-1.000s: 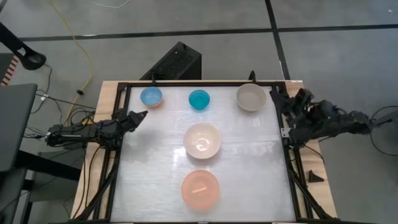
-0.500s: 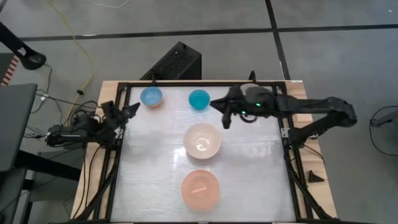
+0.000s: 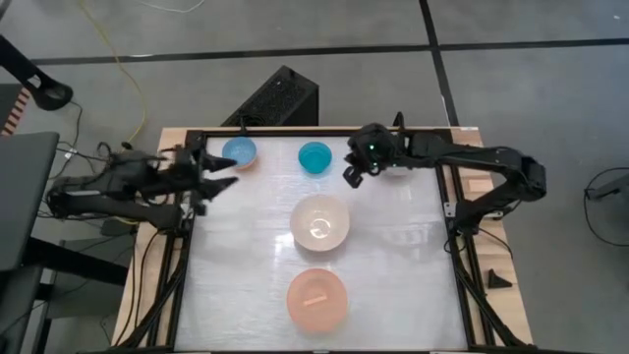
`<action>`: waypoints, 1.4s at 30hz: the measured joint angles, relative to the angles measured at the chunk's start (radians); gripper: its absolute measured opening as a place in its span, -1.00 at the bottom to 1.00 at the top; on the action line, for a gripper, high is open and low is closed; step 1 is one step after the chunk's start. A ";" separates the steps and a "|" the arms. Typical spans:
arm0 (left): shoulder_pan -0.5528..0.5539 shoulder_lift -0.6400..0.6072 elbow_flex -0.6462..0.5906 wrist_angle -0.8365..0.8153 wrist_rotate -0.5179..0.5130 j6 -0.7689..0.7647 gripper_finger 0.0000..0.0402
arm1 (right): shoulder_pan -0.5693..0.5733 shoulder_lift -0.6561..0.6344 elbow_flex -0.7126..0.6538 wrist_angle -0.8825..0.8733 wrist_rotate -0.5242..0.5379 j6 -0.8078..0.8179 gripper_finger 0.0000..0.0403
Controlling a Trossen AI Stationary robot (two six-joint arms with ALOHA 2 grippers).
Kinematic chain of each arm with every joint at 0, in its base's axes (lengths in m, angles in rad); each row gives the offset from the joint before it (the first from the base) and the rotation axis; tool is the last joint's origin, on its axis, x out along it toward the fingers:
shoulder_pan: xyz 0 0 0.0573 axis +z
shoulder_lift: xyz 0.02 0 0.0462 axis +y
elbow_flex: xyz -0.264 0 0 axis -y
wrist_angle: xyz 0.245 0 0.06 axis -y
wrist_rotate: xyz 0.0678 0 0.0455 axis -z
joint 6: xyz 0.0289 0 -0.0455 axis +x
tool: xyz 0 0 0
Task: Nest bowls inside each other
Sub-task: Stack the orange transparent bowl on top of the white bowl
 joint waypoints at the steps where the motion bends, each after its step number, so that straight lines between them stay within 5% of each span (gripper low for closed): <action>1: 0.000 0.048 0.048 -0.064 0.000 0.034 0.09 | -0.012 -0.010 0.000 -0.029 -0.030 -0.001 -0.59; 9: 0.006 0.290 0.210 -0.196 0.000 0.182 0.09 | 0.019 -0.036 0.000 -0.059 -0.502 0.145 -0.59; 13: 0.034 0.332 0.213 -0.202 0.000 0.175 0.09 | 0.144 -0.037 0.000 -0.029 -0.614 0.291 -0.59; 18: 0.067 0.339 0.213 -0.192 0.015 0.178 0.09 | 0.334 -0.031 0.000 0.032 -0.573 0.439 -0.59; 23: 0.100 0.332 0.213 -0.179 0.042 0.162 0.09 | 0.486 -0.016 -0.001 0.035 -0.403 0.564 -0.59; 33: 0.114 0.335 0.213 -0.180 0.080 0.124 0.09 | 0.670 0.106 -0.002 0.079 -0.261 0.789 -0.58; 42: 0.114 0.335 0.213 -0.193 0.131 0.105 0.09 | 0.763 0.270 -0.002 0.191 -0.244 0.931 -0.17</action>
